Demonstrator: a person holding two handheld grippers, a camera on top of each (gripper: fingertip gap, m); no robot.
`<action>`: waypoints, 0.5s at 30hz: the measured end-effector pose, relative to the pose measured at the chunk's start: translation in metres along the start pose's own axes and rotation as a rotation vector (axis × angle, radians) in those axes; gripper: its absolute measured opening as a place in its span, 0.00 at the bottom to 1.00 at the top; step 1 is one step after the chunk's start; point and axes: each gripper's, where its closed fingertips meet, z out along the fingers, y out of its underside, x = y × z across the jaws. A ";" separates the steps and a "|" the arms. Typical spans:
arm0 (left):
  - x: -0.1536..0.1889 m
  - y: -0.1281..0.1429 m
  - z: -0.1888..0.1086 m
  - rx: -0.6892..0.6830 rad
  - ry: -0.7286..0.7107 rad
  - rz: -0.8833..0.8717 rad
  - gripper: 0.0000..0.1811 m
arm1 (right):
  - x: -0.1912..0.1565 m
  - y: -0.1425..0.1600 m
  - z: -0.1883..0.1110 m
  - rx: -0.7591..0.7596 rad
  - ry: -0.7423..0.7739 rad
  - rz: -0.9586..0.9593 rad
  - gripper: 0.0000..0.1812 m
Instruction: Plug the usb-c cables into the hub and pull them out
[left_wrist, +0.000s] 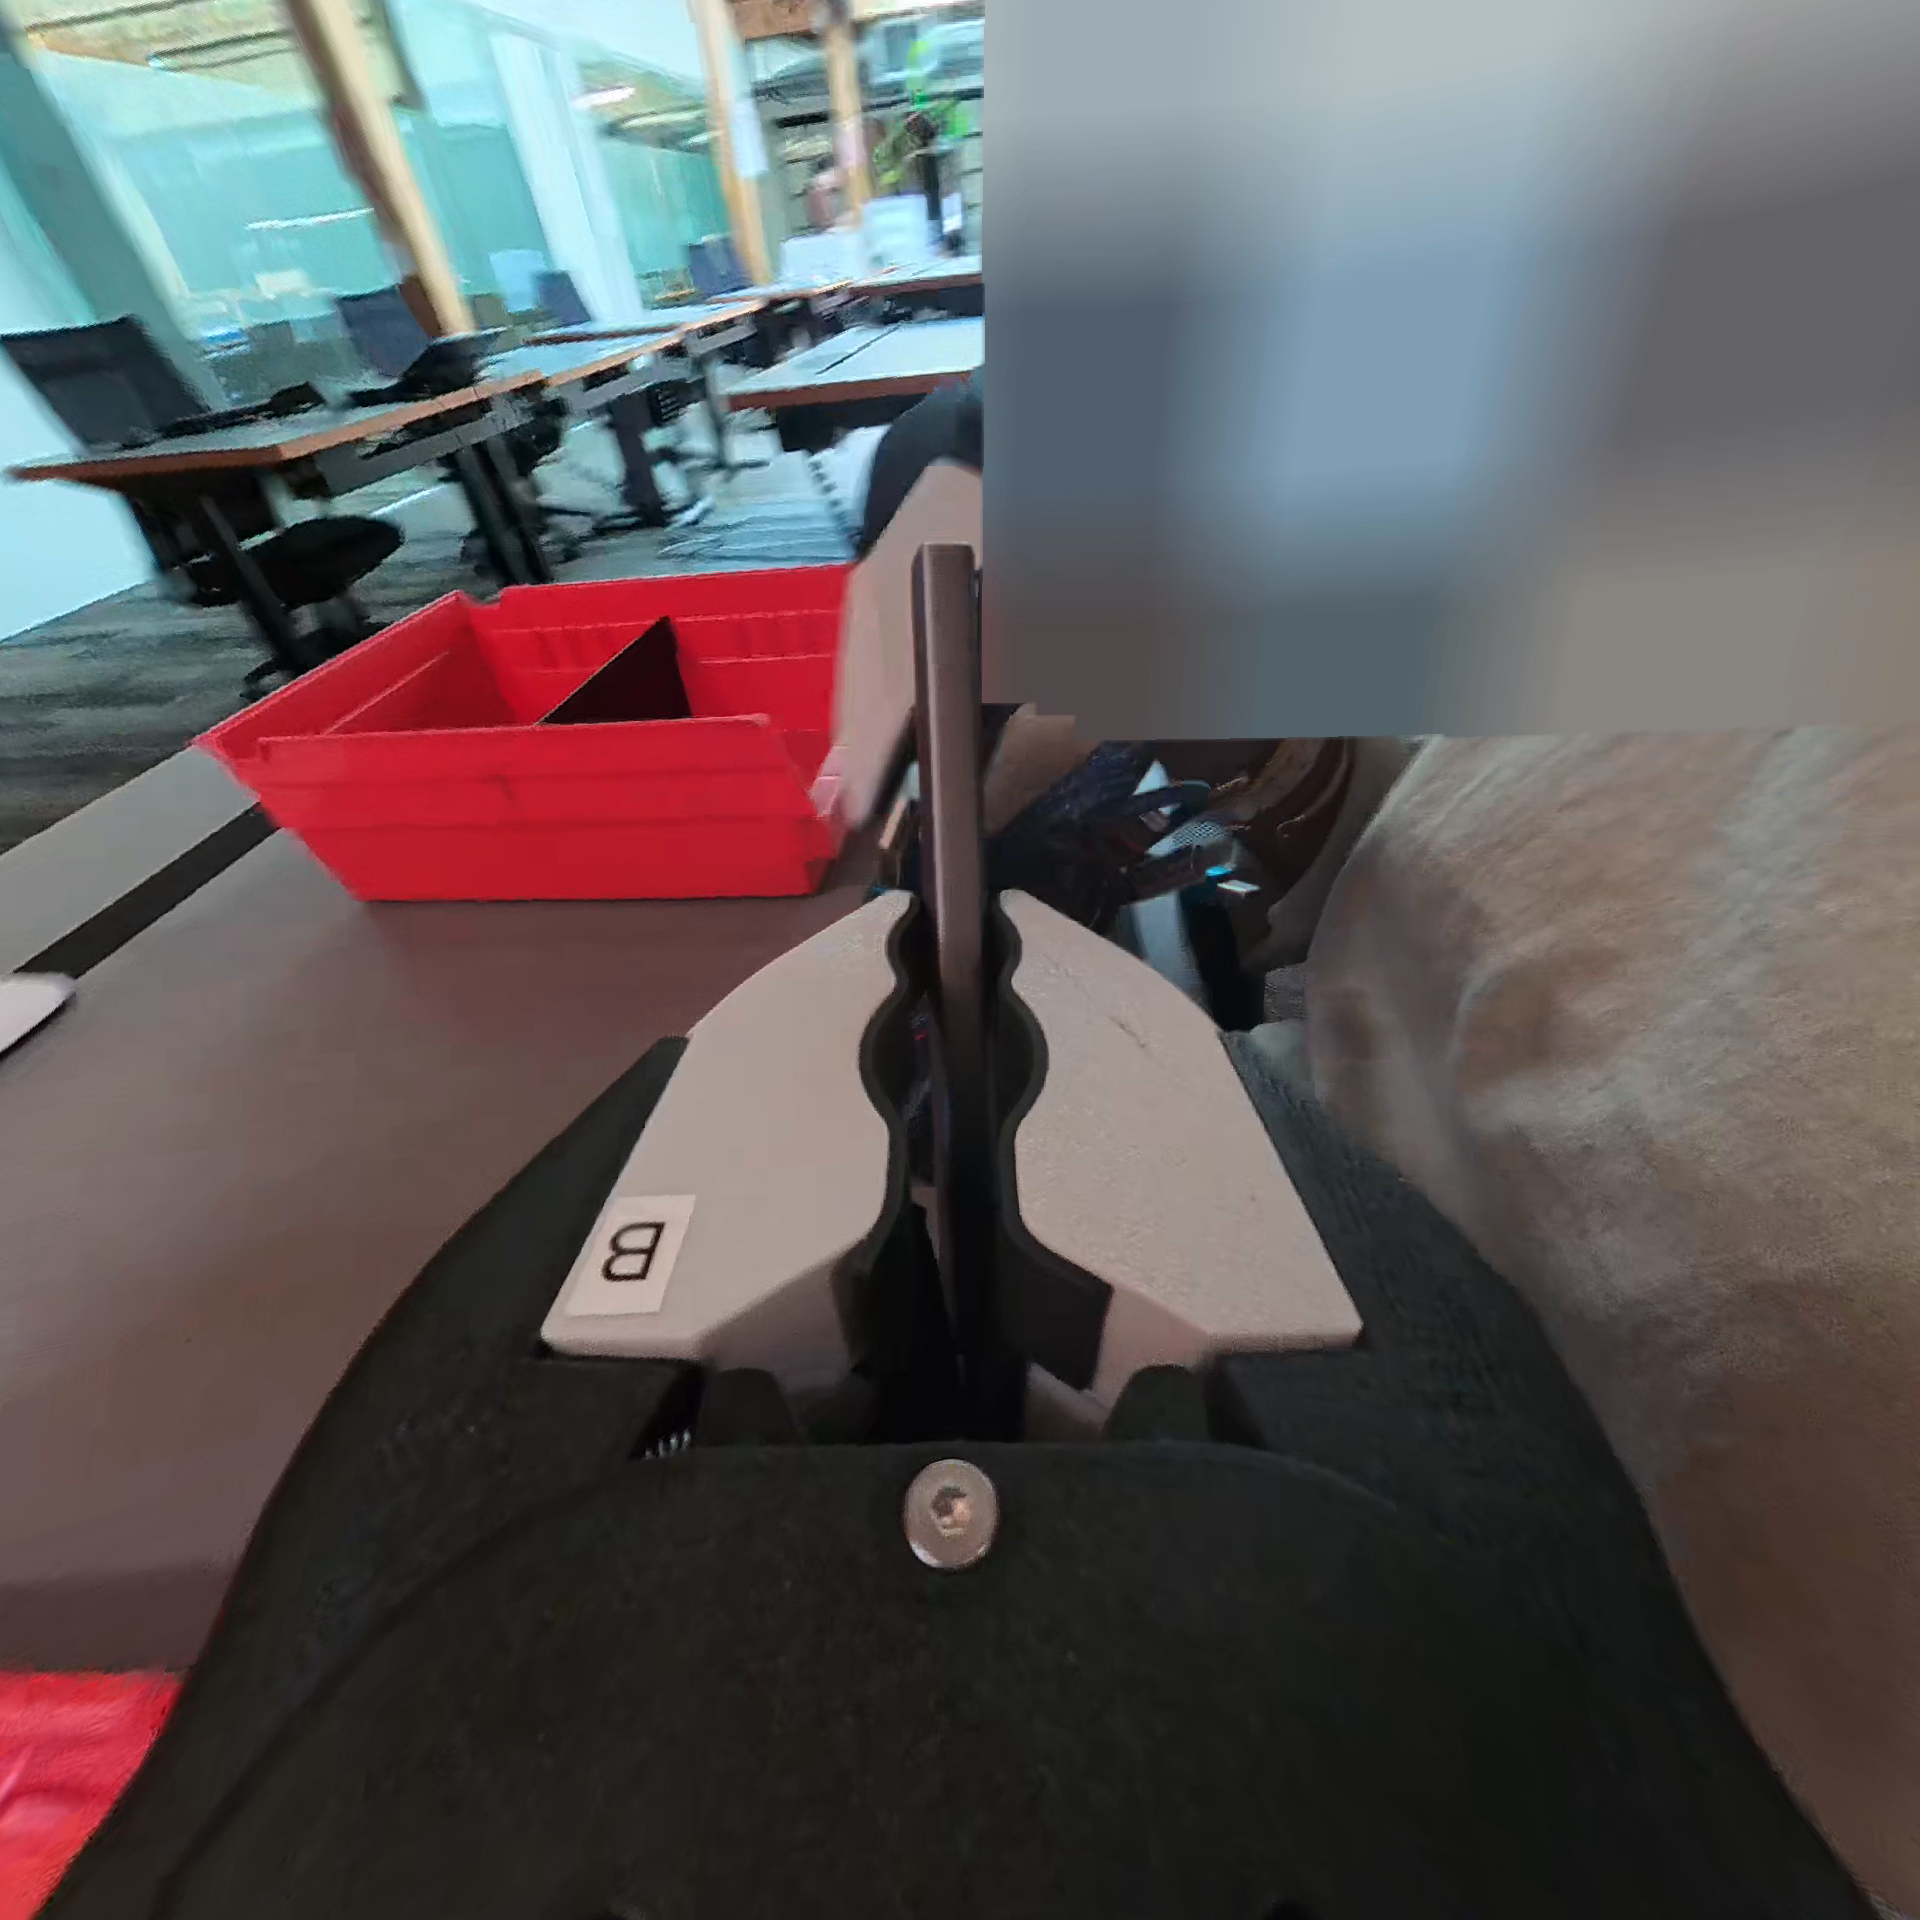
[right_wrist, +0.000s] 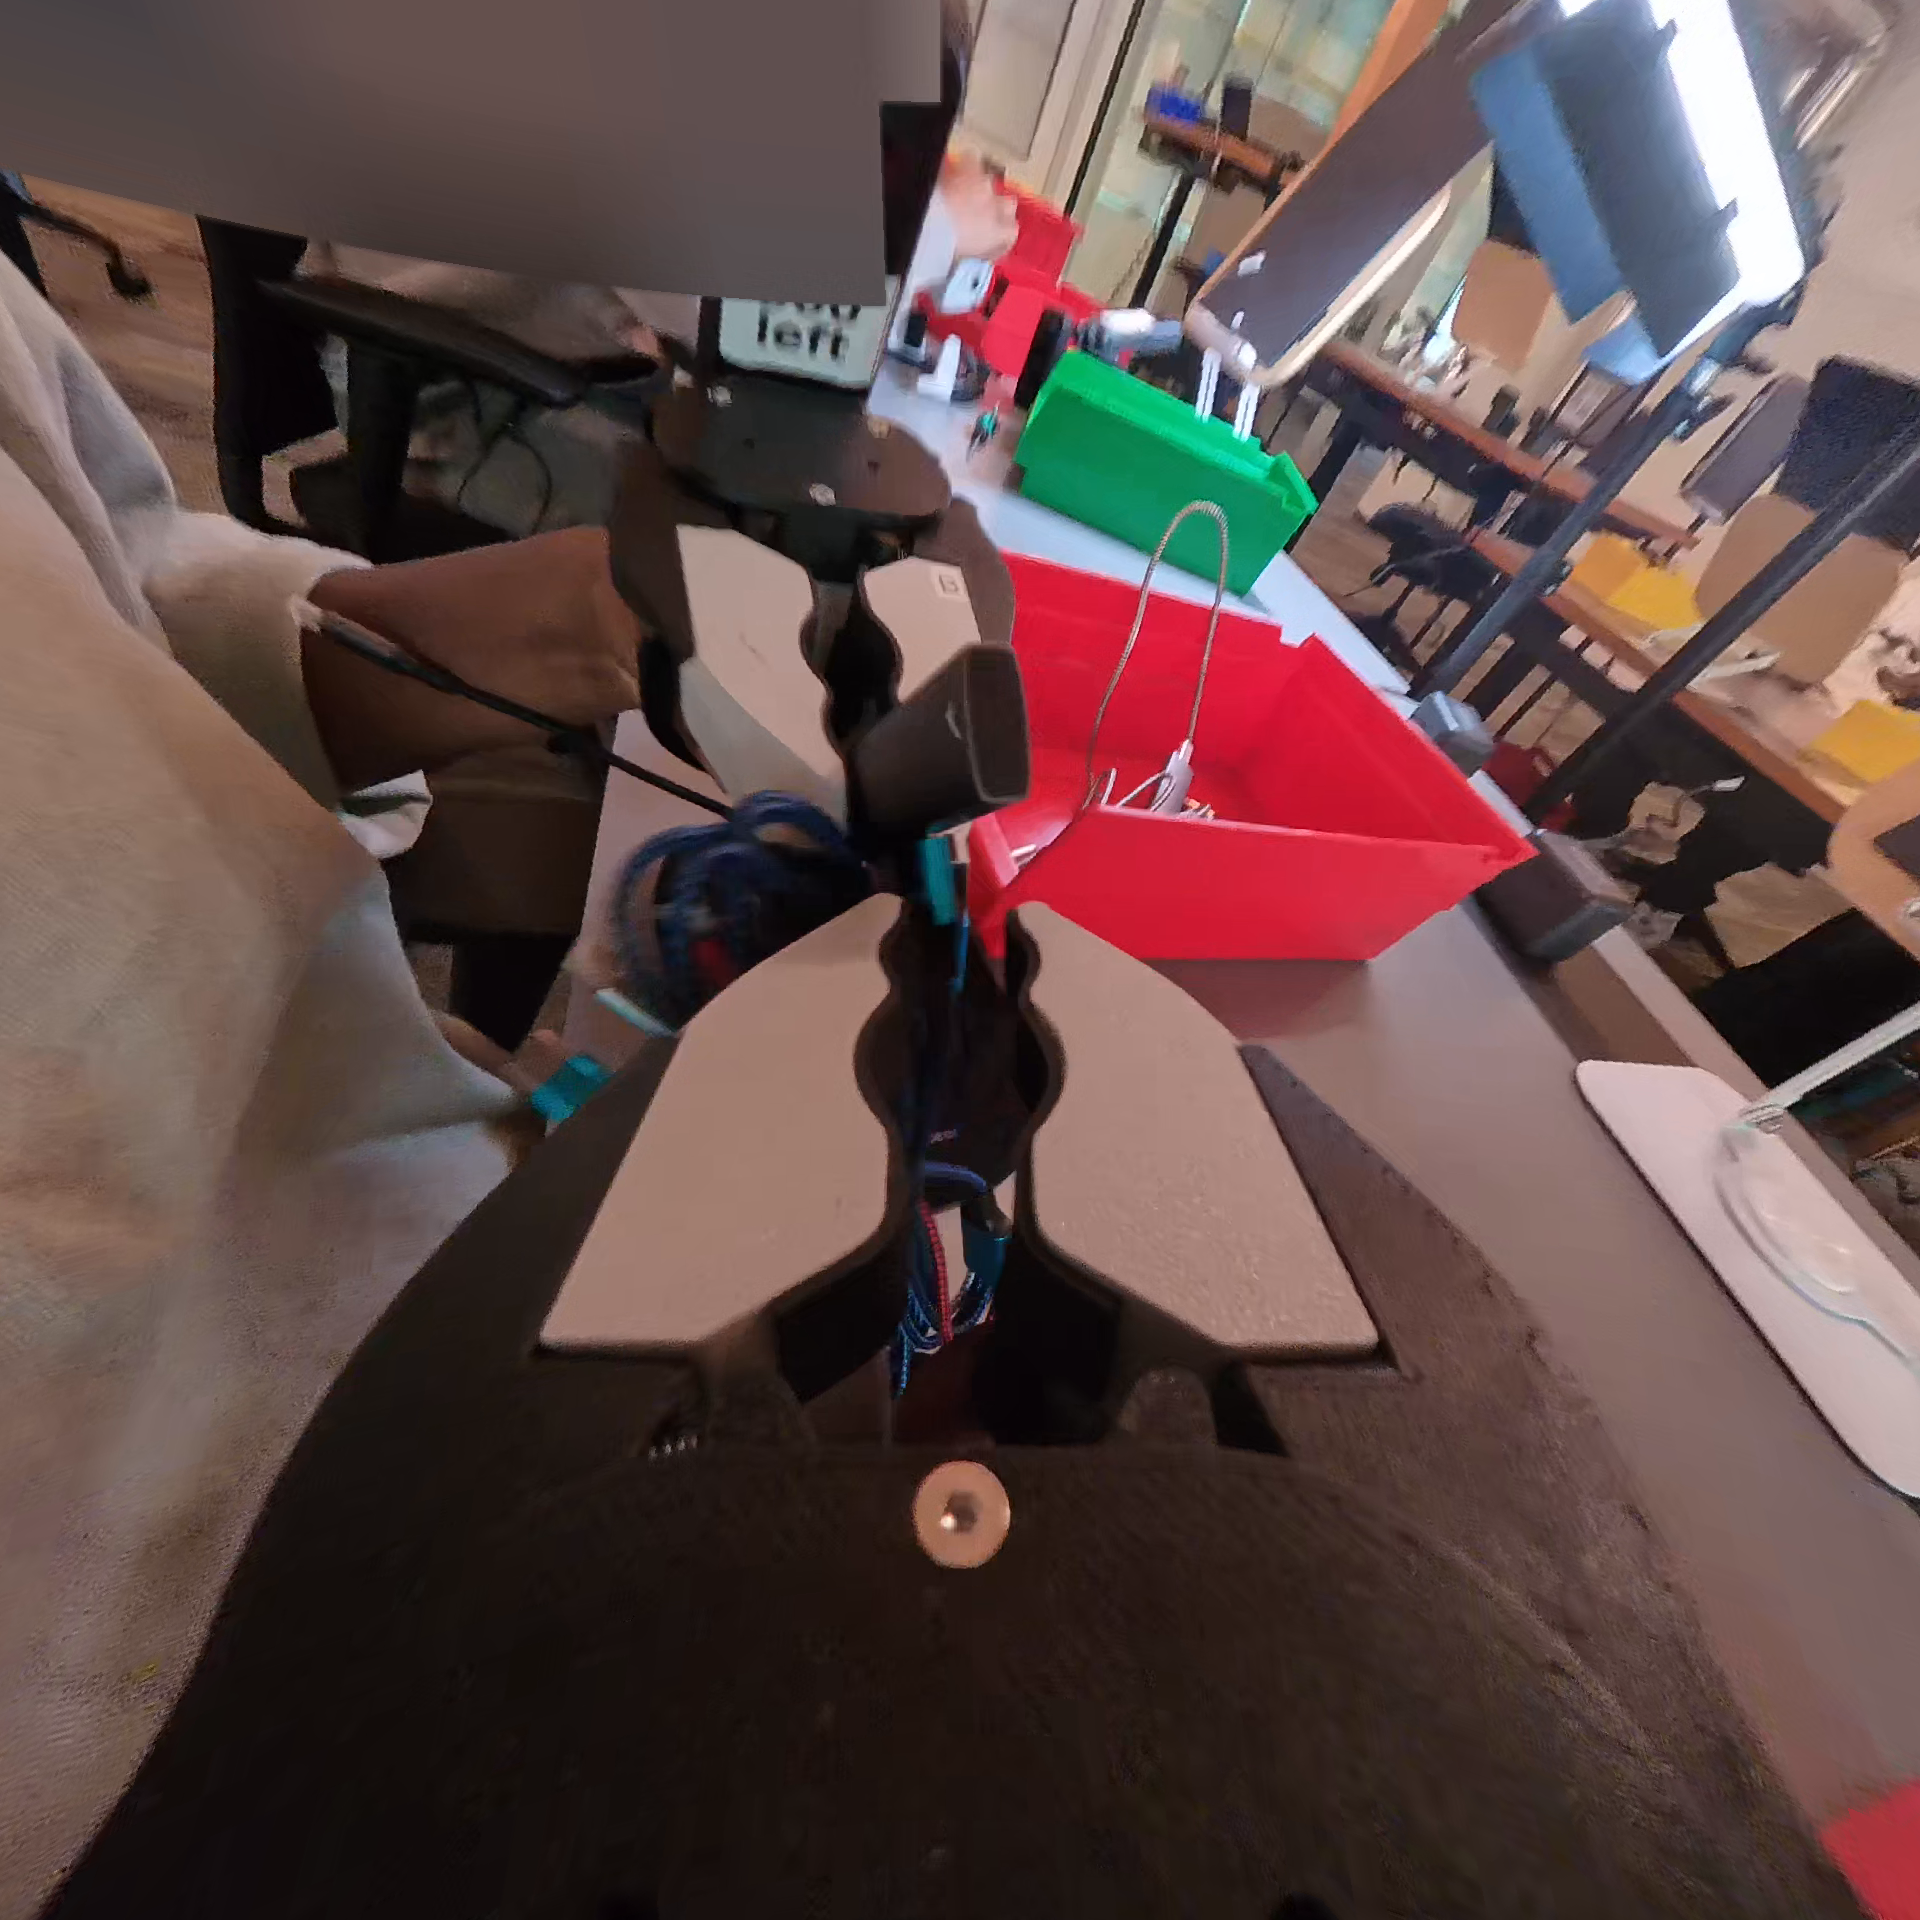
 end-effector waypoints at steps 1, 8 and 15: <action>0.006 0.000 0.003 -0.005 0.033 0.000 0.04 | -0.002 0.004 0.004 -0.017 -0.009 -0.003 0.12; 0.003 0.003 0.008 -0.006 0.052 -0.019 0.04 | -0.003 0.008 0.005 -0.010 0.014 -0.005 0.04; 0.009 -0.005 0.005 -0.103 0.028 0.214 0.07 | -0.017 0.013 0.016 -0.058 -0.055 0.010 0.04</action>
